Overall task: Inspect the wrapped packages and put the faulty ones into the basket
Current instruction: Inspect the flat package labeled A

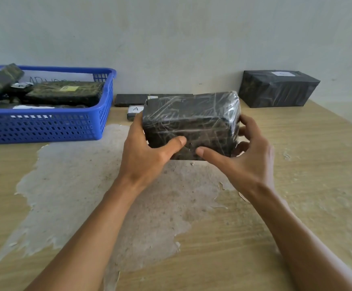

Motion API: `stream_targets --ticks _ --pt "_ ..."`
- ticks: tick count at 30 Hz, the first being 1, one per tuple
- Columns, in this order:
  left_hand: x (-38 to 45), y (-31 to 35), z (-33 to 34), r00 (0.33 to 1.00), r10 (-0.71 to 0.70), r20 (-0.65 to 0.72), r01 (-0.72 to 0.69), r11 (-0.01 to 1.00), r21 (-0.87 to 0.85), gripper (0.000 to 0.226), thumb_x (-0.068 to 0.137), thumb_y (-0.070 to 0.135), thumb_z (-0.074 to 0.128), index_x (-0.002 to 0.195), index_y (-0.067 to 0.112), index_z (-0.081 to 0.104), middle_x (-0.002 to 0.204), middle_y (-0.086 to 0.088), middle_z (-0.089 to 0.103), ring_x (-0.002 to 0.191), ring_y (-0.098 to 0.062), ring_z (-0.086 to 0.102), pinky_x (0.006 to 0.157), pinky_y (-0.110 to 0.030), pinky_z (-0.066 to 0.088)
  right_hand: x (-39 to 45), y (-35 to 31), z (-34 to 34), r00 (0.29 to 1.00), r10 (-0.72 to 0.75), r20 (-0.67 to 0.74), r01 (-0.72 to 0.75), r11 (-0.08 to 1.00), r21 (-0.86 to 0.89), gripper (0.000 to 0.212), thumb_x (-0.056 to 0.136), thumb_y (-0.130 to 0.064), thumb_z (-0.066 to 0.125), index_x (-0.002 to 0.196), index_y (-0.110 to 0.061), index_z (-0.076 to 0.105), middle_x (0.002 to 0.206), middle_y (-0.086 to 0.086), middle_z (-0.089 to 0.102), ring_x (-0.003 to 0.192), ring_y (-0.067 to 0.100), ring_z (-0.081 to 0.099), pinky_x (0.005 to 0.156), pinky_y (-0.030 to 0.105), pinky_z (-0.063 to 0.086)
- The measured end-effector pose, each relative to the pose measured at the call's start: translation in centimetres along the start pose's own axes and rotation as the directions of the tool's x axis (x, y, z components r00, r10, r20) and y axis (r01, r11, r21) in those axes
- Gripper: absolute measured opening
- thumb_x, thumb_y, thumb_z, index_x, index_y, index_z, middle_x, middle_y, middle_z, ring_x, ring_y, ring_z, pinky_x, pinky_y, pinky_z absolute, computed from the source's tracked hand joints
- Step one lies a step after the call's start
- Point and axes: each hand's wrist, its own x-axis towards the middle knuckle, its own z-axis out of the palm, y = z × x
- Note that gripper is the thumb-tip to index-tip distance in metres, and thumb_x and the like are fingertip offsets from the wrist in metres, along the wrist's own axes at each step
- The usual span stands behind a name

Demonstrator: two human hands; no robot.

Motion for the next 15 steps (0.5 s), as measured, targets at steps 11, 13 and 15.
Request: stream_targets --ticks 11,13,15 --pt "-0.6 1.6 0.4 0.982 0.036 0.183 -0.057 0.992 0.108 0.121 0.052 0.077 0.074 0.153 0.054 0.011 0.163 0.012 0.021 0.148 -0.007 0.028 0.117 -0.043 0.032 -0.3 0.3 -0.1 0.933 -0.353 -0.074 0.327 0.915 -0.238 0.093 0.068 -0.031 0.093 0.149 -0.025 0.048 0.114 0.003 0.059 0.093 0.015 0.058 0.07 0.036 0.053" --pt "-0.7 1.9 0.6 0.984 0.017 0.177 -0.036 0.994 0.106 0.12 0.049 0.083 0.073 0.151 0.054 0.019 0.161 0.011 0.026 0.147 -0.008 0.031 0.116 -0.048 0.037 -0.4 0.0 0.1 0.906 -0.417 -0.066 0.393 0.89 -0.231 0.088 0.071 -0.022 0.091 0.149 -0.018 0.05 0.116 0.007 0.058 0.1 0.021 0.058 0.074 0.037 0.053" --pt "-0.8 2.0 0.7 0.989 0.024 0.148 -0.037 0.995 0.089 0.108 0.049 0.08 0.076 0.144 0.043 0.039 0.15 0.008 0.041 0.135 -0.007 0.046 0.107 -0.043 0.049 -0.5 -0.3 0.1 0.893 -0.447 -0.043 0.436 0.886 -0.155 0.086 0.073 -0.016 0.088 0.149 -0.011 0.048 0.123 0.007 0.056 0.106 0.023 0.057 0.076 0.036 0.053"
